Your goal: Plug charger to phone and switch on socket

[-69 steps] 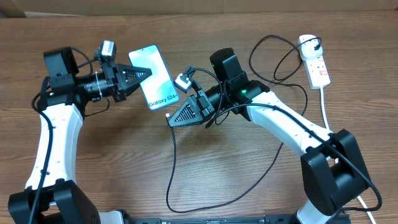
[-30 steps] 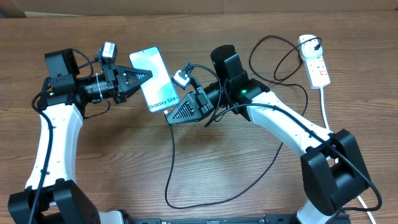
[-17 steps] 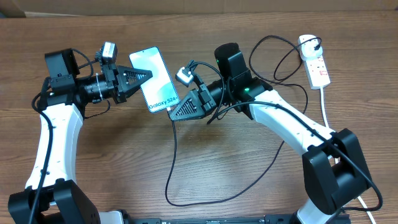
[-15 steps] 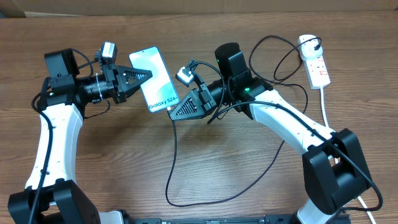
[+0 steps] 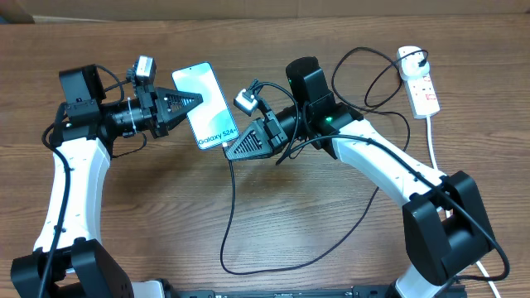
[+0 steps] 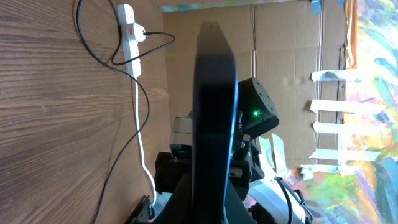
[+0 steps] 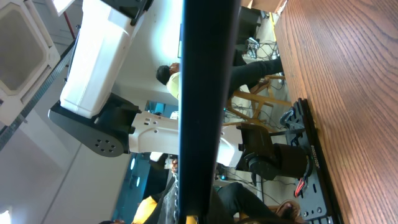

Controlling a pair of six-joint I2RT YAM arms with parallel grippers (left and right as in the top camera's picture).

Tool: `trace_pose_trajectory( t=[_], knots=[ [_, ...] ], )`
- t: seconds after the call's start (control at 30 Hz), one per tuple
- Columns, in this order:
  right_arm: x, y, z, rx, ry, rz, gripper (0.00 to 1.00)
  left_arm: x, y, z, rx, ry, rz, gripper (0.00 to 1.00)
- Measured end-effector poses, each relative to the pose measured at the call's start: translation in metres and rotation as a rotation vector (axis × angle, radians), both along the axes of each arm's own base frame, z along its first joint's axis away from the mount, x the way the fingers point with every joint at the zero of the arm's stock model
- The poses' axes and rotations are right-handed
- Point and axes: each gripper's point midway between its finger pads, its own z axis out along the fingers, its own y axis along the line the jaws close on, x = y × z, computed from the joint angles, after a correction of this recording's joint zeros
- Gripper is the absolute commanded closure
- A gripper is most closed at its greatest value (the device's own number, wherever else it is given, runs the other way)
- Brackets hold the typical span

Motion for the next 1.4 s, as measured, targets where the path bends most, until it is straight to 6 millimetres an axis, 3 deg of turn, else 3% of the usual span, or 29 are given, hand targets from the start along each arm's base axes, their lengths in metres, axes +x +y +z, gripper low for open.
trace_pose_trajectory(
  t=[0.37,1.4],
  knots=[
    [-0.0095,0.0069,0.0000,0.000,0.000,0.027,0.96,0.0000,0.0000,0.0000,0.000,0.000,0.000,0.96],
    [-0.0047,0.0057,0.0005,0.004,-0.016,0.011,0.96,-0.0008,-0.0003,0.0010,-0.008,0.005,-0.004,0.96]
  ],
)
